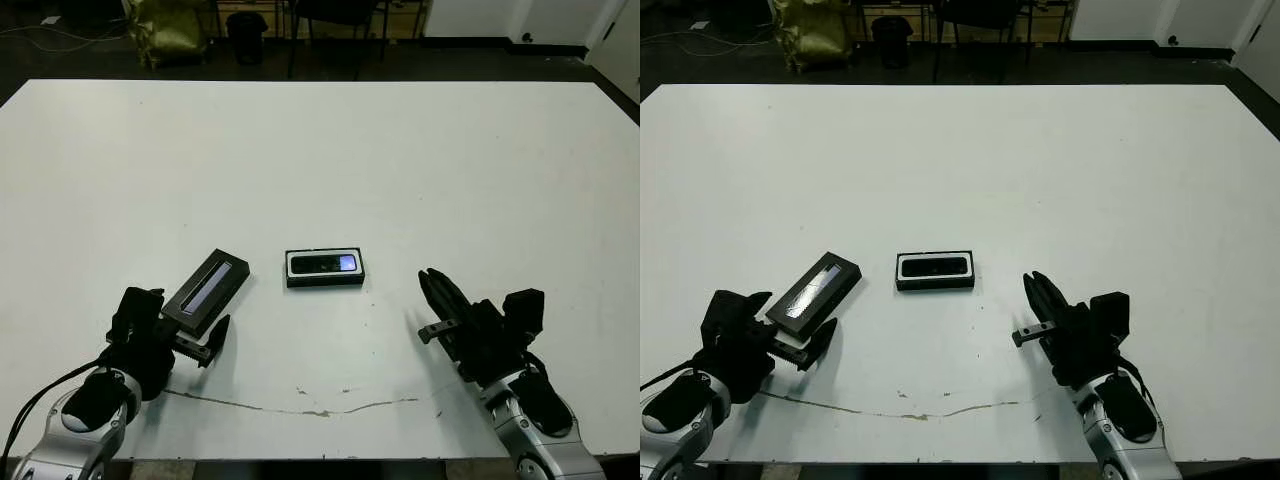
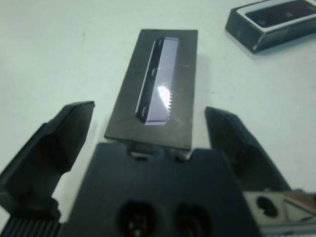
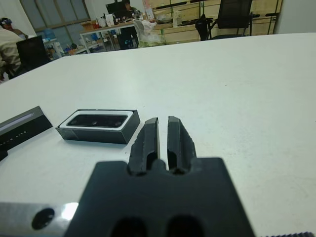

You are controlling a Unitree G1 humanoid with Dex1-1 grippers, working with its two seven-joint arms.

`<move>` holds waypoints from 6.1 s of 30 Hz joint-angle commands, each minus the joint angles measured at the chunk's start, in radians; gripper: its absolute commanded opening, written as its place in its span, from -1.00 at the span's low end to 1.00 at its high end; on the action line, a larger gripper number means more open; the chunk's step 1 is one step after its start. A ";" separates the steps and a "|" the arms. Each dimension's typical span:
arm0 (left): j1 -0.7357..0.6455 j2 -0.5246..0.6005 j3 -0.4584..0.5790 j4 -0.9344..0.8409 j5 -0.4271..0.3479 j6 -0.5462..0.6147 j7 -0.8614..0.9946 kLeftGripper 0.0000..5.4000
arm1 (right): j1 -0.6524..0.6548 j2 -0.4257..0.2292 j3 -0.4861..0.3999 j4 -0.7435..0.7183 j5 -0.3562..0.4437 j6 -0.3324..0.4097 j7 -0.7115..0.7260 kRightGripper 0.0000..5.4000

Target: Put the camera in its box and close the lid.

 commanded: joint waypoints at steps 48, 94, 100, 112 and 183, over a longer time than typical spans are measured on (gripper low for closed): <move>-0.263 0.406 -0.084 0.213 -0.108 0.030 -0.514 0.00 | 0.029 -0.009 0.007 -0.015 -0.036 0.008 -0.037 -1.00; -0.946 0.144 -0.363 0.929 0.076 -0.509 -0.931 0.00 | 0.007 -0.005 -0.039 -0.059 -0.033 0.074 -0.093 -1.00; -0.950 0.152 -0.375 0.933 0.086 -0.482 -0.968 0.00 | 0.014 -0.003 -0.031 -0.074 -0.046 0.080 -0.104 -1.00; -1.032 0.124 -0.410 1.012 0.122 -0.484 -1.048 0.00 | 0.014 0.003 -0.030 -0.031 -0.045 0.039 -0.077 -1.00; -1.255 -0.033 -0.494 1.198 0.321 -0.443 -1.066 0.00 | 0.021 -0.001 -0.021 0.038 -0.067 -0.050 -0.046 -1.00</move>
